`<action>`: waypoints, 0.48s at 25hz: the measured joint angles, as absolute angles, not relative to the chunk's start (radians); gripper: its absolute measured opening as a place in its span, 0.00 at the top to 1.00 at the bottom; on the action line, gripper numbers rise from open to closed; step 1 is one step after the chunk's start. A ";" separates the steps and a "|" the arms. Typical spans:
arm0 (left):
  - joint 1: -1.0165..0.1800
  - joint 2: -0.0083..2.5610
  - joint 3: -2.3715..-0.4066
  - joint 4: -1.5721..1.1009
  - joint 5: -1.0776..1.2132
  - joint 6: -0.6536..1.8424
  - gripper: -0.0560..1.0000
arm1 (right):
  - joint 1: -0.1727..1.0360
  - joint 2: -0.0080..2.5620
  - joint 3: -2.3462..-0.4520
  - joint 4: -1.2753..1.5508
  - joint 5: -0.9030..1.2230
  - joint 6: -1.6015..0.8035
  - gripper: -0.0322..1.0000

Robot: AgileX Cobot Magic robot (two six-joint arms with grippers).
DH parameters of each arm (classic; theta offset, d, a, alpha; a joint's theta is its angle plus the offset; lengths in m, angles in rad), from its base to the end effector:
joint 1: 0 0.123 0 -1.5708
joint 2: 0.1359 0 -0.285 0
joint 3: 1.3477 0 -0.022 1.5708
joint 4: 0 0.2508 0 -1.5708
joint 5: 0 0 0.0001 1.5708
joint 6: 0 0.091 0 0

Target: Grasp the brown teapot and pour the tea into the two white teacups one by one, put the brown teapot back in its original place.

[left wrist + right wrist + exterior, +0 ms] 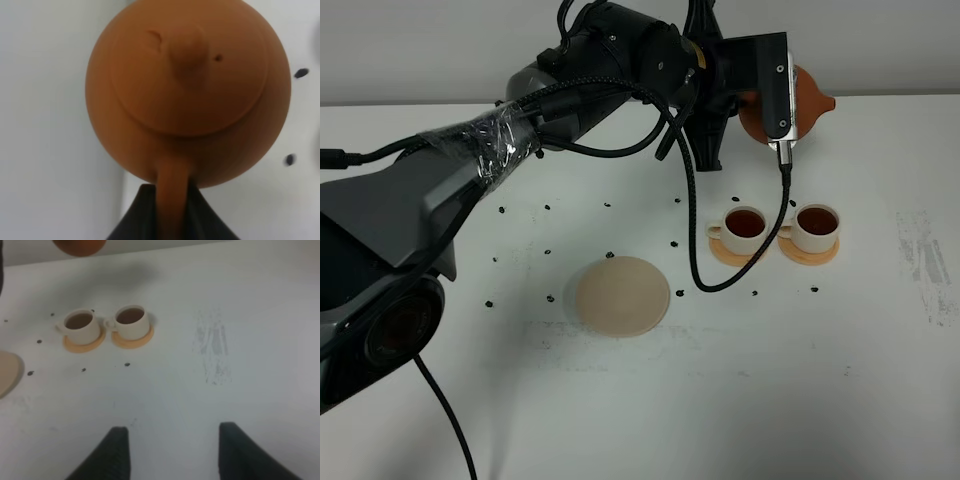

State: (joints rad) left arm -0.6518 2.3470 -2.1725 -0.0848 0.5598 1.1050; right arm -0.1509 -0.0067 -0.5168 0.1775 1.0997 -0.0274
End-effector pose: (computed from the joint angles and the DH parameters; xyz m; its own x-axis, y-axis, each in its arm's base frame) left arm 0.4345 -0.3367 0.2427 0.3001 0.8503 -0.4324 0.7358 0.0822 0.6722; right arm -0.0079 0.0157 0.2798 -0.4575 0.1233 -0.8806 0.0353 0.9921 0.1206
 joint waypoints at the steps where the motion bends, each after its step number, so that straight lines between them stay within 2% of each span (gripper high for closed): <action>1: -0.651 2.356 -2.180 -0.085 0.572 1.064 0.87 | -0.151 -0.007 -0.517 0.178 1.100 -0.027 0.59; 12: -0.632 2.419 -2.222 -0.090 0.604 0.774 0.87 | -0.151 -0.007 -0.517 0.178 1.100 -0.027 0.59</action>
State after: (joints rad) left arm -0.6318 2.4185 -2.2224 -0.0895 0.6043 0.7740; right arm -0.1509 -0.0067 -0.5168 0.1775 1.0997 -0.0274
